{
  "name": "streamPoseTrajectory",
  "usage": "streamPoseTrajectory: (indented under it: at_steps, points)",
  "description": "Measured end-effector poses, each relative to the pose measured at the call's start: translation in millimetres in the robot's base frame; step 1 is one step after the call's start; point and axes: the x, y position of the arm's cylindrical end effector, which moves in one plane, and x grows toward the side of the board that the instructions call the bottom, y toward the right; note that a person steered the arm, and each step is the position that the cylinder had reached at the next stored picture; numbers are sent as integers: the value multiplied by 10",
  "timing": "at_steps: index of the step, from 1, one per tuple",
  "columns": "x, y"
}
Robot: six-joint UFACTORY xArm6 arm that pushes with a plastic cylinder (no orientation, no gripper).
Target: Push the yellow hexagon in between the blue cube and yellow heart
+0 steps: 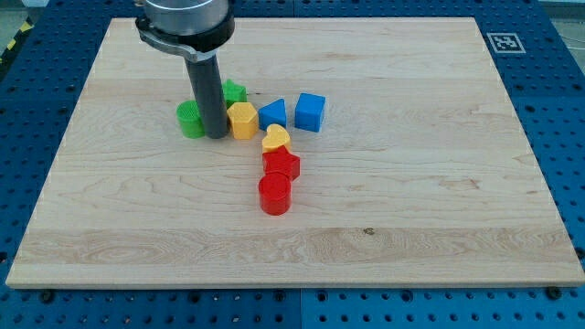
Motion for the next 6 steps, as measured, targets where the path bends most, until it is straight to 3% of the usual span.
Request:
streamPoseTrajectory:
  at_steps: [1,6]
  points:
    - [-161,-60]
    - [-169,362]
